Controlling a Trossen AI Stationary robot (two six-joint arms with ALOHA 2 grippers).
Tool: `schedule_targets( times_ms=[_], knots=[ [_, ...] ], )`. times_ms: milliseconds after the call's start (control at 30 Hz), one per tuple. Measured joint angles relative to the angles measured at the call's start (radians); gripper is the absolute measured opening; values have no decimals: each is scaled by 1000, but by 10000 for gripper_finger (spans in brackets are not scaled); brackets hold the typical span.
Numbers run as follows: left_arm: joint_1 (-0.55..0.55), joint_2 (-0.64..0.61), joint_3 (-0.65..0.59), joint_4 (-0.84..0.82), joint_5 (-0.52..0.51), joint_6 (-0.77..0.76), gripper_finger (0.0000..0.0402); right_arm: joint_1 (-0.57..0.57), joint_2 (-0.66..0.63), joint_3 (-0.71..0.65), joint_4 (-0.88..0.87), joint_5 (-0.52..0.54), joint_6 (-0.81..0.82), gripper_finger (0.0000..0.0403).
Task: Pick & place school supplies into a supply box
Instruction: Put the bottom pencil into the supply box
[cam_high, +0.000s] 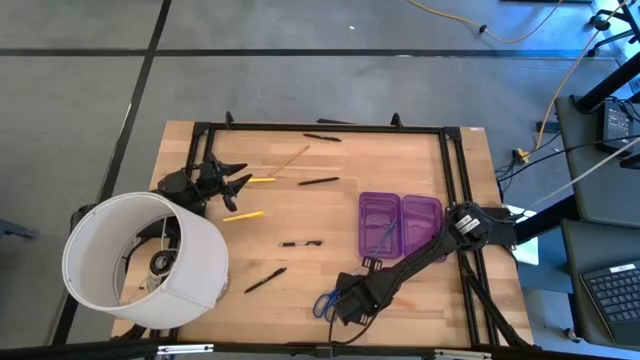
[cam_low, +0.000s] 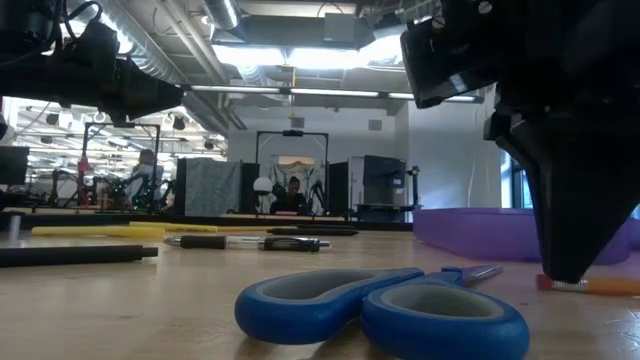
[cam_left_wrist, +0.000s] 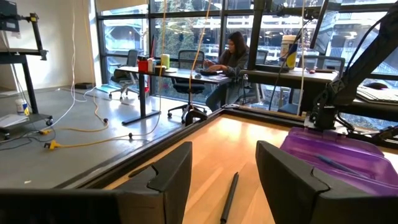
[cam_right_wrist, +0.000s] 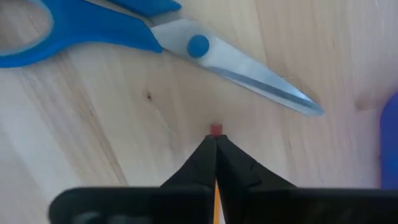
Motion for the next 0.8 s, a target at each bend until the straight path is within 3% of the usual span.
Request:
schedule_targets(
  times_ms=[200,533,800],
  knots=[
    [0,0,0,0,0,0,171,0,2,67,-81,-6,-2,4],
    [0,0,0,0,0,0,171,1,0,26,-84,-3,-5,36],
    [0,0,0,0,0,0,171,1,-1,25,-75,69,-4,116]
  ],
)
